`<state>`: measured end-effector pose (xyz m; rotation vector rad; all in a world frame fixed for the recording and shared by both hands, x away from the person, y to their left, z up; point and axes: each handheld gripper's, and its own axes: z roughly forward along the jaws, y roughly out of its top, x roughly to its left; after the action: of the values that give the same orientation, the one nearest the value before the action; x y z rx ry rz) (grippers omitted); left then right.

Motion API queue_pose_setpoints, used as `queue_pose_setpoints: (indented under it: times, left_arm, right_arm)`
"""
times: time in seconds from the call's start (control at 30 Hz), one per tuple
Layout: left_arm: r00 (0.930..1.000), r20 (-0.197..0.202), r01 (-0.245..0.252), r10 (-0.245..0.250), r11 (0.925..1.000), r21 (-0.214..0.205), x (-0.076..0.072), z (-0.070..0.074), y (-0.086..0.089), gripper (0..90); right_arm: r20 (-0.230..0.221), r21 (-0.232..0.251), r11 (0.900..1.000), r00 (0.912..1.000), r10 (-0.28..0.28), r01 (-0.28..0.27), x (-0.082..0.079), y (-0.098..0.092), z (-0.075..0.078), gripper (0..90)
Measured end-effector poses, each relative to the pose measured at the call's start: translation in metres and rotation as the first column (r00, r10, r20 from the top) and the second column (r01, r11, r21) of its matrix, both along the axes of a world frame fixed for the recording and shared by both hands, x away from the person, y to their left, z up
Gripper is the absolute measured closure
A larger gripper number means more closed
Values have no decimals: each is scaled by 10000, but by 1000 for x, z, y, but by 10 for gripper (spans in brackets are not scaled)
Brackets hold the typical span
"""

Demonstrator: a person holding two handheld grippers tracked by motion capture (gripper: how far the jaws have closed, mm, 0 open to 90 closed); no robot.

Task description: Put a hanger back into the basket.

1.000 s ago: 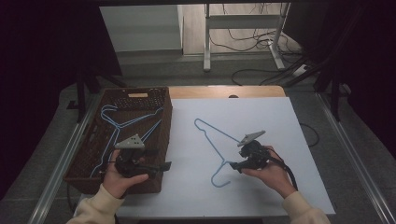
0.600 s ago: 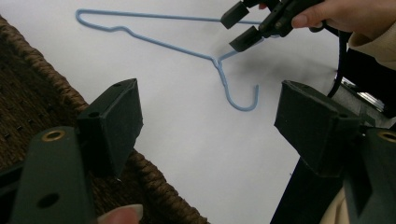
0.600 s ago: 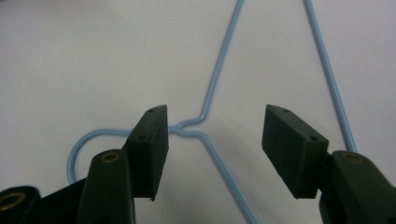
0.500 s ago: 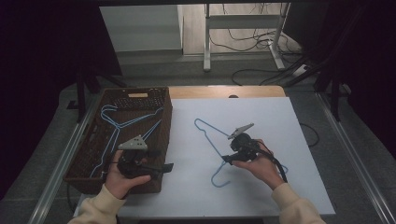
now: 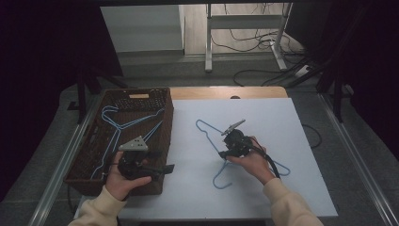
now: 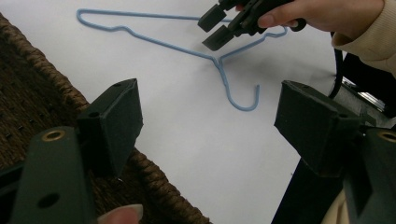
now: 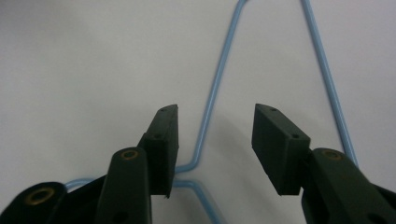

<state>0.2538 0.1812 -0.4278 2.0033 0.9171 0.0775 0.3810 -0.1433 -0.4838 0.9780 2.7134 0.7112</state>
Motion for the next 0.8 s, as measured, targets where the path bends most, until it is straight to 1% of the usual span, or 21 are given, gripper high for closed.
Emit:
queue_pose_setpoints:
  times: [0.1, 0.23, 0.3, 0.33, 0.37, 0.4, 0.43, 0.53, 0.57, 0.6, 0.7, 0.8]
  left_arm:
    - [10000, 1, 2, -2, 10000, 6, 0, 0, 0, 230]
    - [10000, 9, 7, -7, 10000, 9, 0, 0, -1, 230]
    - [10000, 10, -1, 1, 10000, 9, 0, 0, 0, 230]
    - [10000, 10, -1, 1, 10000, 9, 0, 0, 0, 230]
    - [10000, 11, -3, 3, 10000, 11, 0, 0, 0, 230]
    - [10000, 11, -11, 11, 10000, 15, 0, 0, 0, 230]
    - [10000, 11, -11, 11, 10000, 15, 0, 0, 0, 230]
    - [10000, 14, -17, 17, 10000, 21, 0, 0, 0, 230]
    - [10000, 14, -17, 17, 10000, 25, 0, 0, 0, 230]
    - [10000, 14, -17, 17, 10000, 25, 0, 0, 0, 230]
    - [10000, 13, -19, 19, 10000, 27, 0, 0, 0, 230]
    - [10000, 15, -25, 25, 10000, 33, 0, 0, 0, 231]
  right_arm:
    - [-48, -23, 10000, 10000, -59, 59, 4, 4, -3, 551]
    - [-85, -201, 9996, 9998, -190, 188, 9, 10, -7, 621]
    - [-8, -280, 9994, 9998, -191, 190, 11, 12, -8, 667]
    - [-8, -280, 9994, 9998, -191, 190, 11, 12, -8, 667]
    - [28, -324, 9992, 9998, -213, 214, 12, 13, -8, 688]
    - [137, -423, 9986, 9995, -296, 302, 15, 15, -9, 742]
    - [137, -423, 9986, 9995, -296, 302, 15, 15, -9, 742]
    - [100, -489, 9983, 9994, -319, 323, 20, 17, -12, 813]
    - [109, -593, 9978, 9995, -299, 305, 23, 20, -14, 835]
    - [109, -593, 9978, 9995, -299, 305, 23, 20, -14, 835]
    - [217, -858, 9959, 9994, -261, 279, 26, 28, -21, 863]
    - [264, -905, 9956, 9994, -222, 245, 28, 32, -21, 889]
